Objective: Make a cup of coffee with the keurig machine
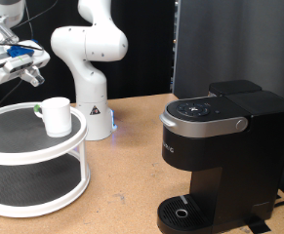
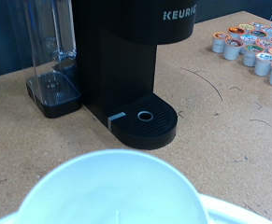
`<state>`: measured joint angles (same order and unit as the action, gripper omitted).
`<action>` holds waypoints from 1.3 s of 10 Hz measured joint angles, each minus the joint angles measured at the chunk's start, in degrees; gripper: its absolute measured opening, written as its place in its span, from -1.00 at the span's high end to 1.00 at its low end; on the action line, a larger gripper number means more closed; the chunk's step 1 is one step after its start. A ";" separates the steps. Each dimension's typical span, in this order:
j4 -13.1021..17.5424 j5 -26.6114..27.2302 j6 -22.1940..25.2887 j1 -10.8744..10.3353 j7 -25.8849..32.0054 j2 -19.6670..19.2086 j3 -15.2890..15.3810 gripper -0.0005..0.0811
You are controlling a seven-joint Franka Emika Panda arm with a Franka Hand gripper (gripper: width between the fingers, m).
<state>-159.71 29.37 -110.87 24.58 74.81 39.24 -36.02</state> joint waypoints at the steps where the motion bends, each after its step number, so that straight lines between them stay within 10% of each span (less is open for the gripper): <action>1: -0.11 0.00 -0.12 0.00 0.65 -0.26 -0.31 0.98; 6: -0.13 -0.20 -0.87 0.00 3.82 -2.16 -2.50 0.71; 8: -0.18 0.06 -2.34 -0.07 4.14 -3.46 -2.55 -0.13; 13: -0.71 4.93 -6.90 -2.45 6.79 -7.28 -2.58 -0.87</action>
<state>-160.41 34.30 -117.77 22.13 81.60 31.97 -38.61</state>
